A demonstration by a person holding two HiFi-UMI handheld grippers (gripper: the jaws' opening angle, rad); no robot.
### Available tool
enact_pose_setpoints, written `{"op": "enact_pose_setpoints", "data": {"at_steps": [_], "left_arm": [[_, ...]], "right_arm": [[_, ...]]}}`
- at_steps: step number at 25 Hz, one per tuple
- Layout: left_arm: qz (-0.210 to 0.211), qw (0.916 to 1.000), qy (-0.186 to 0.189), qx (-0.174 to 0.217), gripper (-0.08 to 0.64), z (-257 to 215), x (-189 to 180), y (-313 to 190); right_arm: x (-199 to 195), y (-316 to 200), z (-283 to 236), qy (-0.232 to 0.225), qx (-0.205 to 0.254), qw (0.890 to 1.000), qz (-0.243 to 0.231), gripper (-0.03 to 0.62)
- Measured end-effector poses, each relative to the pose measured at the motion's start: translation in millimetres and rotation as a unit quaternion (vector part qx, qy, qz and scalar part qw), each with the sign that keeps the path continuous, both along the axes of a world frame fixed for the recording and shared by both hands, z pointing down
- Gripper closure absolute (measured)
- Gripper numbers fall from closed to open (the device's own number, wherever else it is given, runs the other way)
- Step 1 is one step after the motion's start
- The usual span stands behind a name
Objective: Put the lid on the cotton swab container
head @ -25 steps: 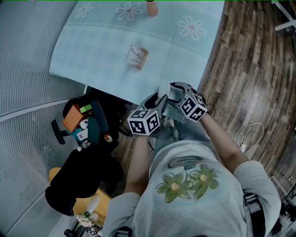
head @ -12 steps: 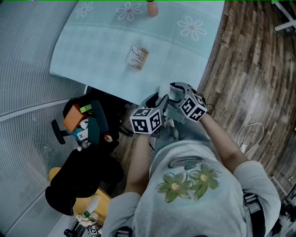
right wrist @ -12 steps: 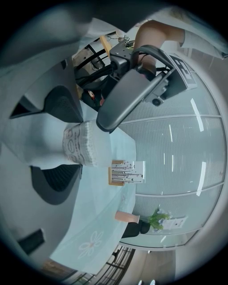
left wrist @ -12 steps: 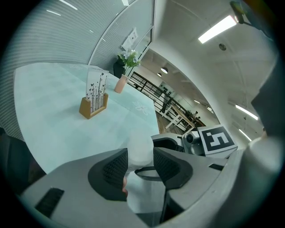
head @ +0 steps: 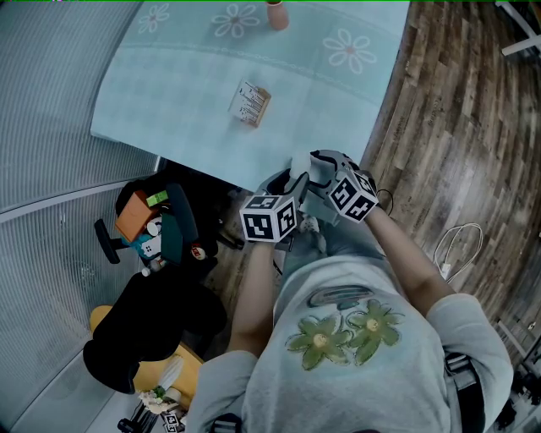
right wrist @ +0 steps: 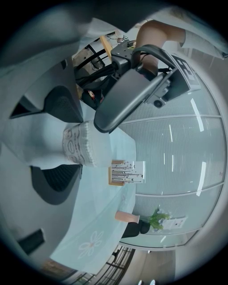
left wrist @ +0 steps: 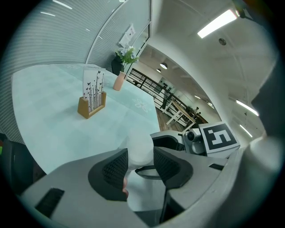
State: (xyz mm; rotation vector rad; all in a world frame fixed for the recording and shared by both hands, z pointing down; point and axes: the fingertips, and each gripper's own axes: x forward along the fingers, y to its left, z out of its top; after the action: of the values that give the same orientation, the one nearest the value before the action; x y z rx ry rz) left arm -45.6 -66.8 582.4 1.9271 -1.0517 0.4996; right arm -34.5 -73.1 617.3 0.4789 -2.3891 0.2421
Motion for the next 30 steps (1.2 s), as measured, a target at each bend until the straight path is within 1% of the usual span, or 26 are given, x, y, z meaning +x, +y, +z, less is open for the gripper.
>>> {"op": "enact_pose_setpoints", "data": {"at_steps": [7,14,18,24,28,30], "left_arm": [[0.015,0.9994,-0.031,-0.005,0.381,0.7,2.3,0.2],[0.037,0.9966,-0.063,-0.038,0.382,3.0,3.9,-1.3],[0.046,0.9949,-0.068,-0.059,0.380,4.6,4.4,-1.3],[0.070,0.9872,-0.106,-0.096,0.379,6.3,4.9,-0.7],[0.076,0.9837,-0.109,-0.120,0.375,7.9,5.2,-0.8],[0.079,0.9822,-0.116,-0.125,0.374,8.9,5.8,-1.4]], "right_arm": [[1.1,0.5,-0.7,0.000,0.000,1.000,0.000,0.291],[0.9,1.4,-0.4,0.000,-0.001,1.000,0.001,0.291],[0.8,2.2,0.4,0.001,0.000,1.000,0.001,0.291],[0.8,4.3,-1.0,0.000,0.001,1.000,0.002,0.291],[1.1,4.7,-0.4,0.000,0.000,1.000,0.002,0.291],[1.6,4.4,0.4,0.001,0.000,1.000,0.003,0.291]]}}
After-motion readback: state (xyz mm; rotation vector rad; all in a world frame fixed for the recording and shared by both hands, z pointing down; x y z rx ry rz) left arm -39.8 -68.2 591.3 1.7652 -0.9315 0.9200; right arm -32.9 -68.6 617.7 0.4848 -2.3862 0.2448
